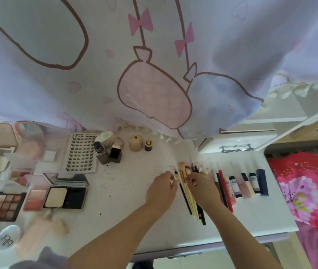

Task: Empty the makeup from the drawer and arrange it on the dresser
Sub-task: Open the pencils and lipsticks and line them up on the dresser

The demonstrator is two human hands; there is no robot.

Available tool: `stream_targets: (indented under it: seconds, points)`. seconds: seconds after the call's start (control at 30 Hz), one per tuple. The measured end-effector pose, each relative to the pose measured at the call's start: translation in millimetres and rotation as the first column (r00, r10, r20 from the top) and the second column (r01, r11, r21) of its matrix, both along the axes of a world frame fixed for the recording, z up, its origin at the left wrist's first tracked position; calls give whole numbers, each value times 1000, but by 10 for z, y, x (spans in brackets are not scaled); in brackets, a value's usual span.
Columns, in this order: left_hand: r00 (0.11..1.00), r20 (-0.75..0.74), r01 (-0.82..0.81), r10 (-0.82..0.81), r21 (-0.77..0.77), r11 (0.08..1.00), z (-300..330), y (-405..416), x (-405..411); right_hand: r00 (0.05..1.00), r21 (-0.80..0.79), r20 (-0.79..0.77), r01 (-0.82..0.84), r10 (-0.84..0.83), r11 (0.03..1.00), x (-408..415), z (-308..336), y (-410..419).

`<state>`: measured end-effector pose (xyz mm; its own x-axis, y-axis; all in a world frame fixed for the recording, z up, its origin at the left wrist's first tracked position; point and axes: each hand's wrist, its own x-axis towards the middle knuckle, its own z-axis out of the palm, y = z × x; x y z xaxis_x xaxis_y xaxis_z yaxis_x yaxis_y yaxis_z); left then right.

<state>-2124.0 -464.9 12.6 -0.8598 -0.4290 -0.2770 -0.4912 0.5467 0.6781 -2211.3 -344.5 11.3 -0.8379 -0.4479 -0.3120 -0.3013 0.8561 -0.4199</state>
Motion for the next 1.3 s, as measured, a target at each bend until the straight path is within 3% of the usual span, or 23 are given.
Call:
stream_targets:
  seconds: [0.17,0.3,0.5,0.63,0.77,0.9,1.3]
  points:
    - [973,228,86,-24,-269,959,-135,146,-322,993,37,-80,-82,85,996,8,-32,-100]
    - [953,304,129,-17,-352,927,-209,159,-348,977,148,-150,-132,154,980,49,-28,-134]
    - [946,322,169,-40,-384,908,-222,-35,36,971,319,-104,-171,214,932,167,-15,-239]
    - [940,340,164,-35,-358,919,-209,-319,488,987,220,-74,-124,143,967,283,57,-429]
    - [931,349,5,106,-303,953,-192,-682,983,981,-14,171,-96,97,995,641,71,-788]
    - [923,335,-81,191,-316,945,-173,-1045,1256,951,-20,278,-136,137,990,1095,25,-1235]
    - [931,324,-56,168,-328,943,-227,-1413,1395,971,125,108,-225,212,966,1420,-160,-1747]
